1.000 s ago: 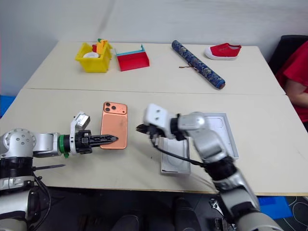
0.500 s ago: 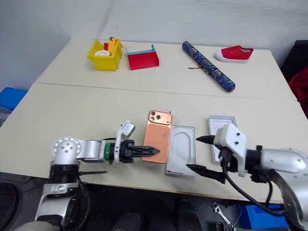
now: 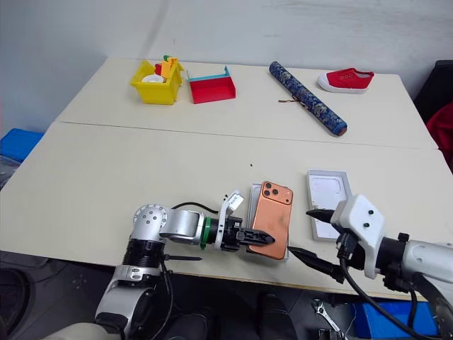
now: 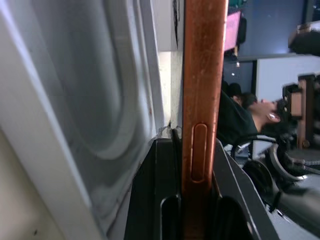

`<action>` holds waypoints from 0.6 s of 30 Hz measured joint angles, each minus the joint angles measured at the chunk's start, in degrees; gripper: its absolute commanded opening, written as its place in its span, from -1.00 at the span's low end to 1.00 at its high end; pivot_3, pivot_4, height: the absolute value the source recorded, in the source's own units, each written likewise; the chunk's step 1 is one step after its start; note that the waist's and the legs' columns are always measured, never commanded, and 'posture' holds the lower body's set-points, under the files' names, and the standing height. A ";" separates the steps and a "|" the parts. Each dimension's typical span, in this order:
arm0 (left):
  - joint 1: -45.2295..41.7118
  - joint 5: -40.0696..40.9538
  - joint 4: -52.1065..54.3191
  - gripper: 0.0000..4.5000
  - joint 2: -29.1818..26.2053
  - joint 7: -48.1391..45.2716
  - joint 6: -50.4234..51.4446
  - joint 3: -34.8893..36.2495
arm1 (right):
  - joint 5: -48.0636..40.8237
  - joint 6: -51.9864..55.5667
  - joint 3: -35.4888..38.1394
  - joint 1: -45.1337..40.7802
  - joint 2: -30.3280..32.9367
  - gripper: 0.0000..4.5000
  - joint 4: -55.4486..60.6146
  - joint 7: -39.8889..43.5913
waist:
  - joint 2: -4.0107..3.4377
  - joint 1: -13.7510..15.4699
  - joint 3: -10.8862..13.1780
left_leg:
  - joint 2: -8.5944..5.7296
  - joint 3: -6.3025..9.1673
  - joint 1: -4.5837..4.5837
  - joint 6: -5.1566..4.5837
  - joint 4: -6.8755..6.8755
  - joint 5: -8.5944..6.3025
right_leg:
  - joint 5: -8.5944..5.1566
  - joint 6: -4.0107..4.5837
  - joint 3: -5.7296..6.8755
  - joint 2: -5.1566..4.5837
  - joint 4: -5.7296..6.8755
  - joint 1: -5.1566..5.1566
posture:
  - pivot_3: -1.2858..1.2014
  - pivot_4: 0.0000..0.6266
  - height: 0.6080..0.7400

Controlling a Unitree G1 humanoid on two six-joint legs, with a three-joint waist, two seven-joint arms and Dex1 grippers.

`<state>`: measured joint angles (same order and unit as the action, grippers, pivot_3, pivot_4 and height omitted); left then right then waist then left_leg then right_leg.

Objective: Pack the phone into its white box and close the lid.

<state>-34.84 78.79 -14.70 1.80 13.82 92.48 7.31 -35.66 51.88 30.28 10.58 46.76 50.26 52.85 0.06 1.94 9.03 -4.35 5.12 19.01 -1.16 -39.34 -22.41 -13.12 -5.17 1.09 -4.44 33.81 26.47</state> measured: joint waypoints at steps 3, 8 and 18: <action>0.00 0.36 0.00 -0.95 0.65 2.44 -0.02 1.14 | -0.22 -0.79 0.00 0.47 0.37 1.00 0.01 -1.10 | 0.00 0.08 0.00 | 0.00 -0.02 -0.02 0.01 0.00 0.00 | 0.00 0.00 0.00 0.01 0.00 0.00 | 0.03 -0.52 1.00; 0.00 0.49 0.00 -0.95 0.82 5.06 -0.02 1.92 | -0.21 -2.07 0.00 1.38 0.67 1.00 -0.04 -2.49 | 0.00 0.30 0.00 | 0.00 -0.07 -0.06 0.01 0.00 0.00 | 0.00 0.00 -0.04 0.01 0.00 0.00 | 0.03 -0.52 1.00; -0.24 4.12 -1.75 -0.02 1.48 6.48 -0.06 1.84 | -0.36 -3.66 -0.02 1.36 2.04 1.00 -0.95 -3.94 | 0.04 1.18 -0.02 | -0.01 -0.12 -0.09 0.01 0.00 0.00 | 0.00 0.00 -0.07 0.02 -0.01 -0.01 | 0.03 -0.52 1.00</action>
<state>-35.08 82.91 -16.45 3.28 20.29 92.42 9.15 -36.03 48.22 30.25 11.94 48.80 49.31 48.91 0.10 3.11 9.01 -4.36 5.01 18.92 -1.14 -39.34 -22.41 -13.12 -5.17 1.02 -4.42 33.80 26.46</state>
